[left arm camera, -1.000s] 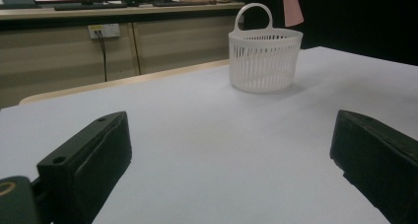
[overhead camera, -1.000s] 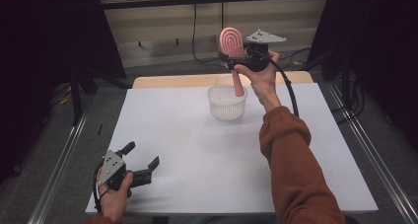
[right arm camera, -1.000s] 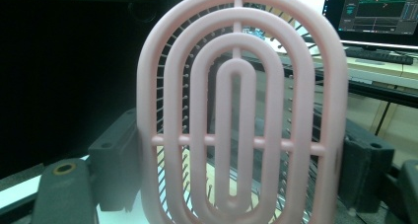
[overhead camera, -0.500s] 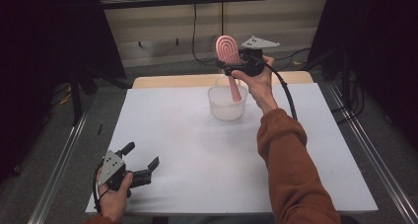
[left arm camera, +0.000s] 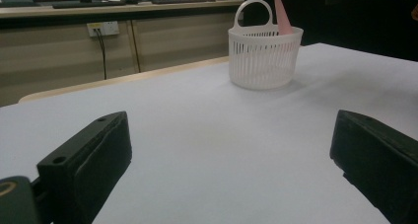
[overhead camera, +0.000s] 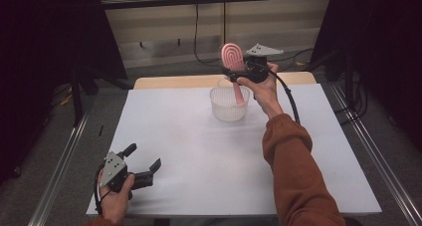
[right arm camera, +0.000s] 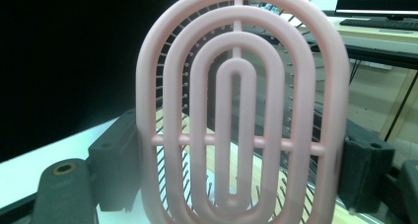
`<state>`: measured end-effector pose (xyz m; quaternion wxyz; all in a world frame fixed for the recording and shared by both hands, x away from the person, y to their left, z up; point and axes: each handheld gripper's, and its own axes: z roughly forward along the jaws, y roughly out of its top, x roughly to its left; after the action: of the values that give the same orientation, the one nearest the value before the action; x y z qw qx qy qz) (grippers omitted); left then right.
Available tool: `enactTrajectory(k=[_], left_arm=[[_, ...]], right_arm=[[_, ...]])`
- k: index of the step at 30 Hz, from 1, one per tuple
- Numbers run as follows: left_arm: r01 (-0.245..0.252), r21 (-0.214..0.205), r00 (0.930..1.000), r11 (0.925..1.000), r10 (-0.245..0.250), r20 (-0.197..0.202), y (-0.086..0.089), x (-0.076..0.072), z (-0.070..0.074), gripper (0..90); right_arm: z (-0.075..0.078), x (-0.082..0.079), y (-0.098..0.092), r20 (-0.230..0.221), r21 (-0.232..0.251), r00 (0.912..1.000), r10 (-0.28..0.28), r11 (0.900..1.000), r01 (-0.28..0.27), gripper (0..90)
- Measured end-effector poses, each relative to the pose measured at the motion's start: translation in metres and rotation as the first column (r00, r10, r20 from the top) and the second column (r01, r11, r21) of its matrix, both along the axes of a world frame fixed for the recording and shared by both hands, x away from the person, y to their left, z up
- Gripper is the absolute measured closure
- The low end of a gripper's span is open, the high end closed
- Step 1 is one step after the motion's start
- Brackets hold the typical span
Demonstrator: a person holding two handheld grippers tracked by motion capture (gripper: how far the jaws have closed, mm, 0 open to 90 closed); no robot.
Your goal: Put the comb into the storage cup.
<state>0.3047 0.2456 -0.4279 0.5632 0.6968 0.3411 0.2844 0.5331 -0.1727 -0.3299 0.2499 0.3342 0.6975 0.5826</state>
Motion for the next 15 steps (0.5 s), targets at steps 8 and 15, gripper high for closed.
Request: enactTrajectory(k=[8,15], left_arm=[[0.001,-0.01,1.0,0.9999,-0.001,0.0,0.0,0.0,0.0,2.4],[0.001,-0.006,1.0,1.0,-0.001,-0.001,0.0,0.0,0.0,2.4]], right_arm=[[-0.009,0.0,0.003,-0.013,-0.007,0.9999,0.005,1.0,-0.005,20.0],[-0.016,-0.002,0.003,-0.022,-0.025,0.9998,-0.004,0.9997,0.003,20.0]])
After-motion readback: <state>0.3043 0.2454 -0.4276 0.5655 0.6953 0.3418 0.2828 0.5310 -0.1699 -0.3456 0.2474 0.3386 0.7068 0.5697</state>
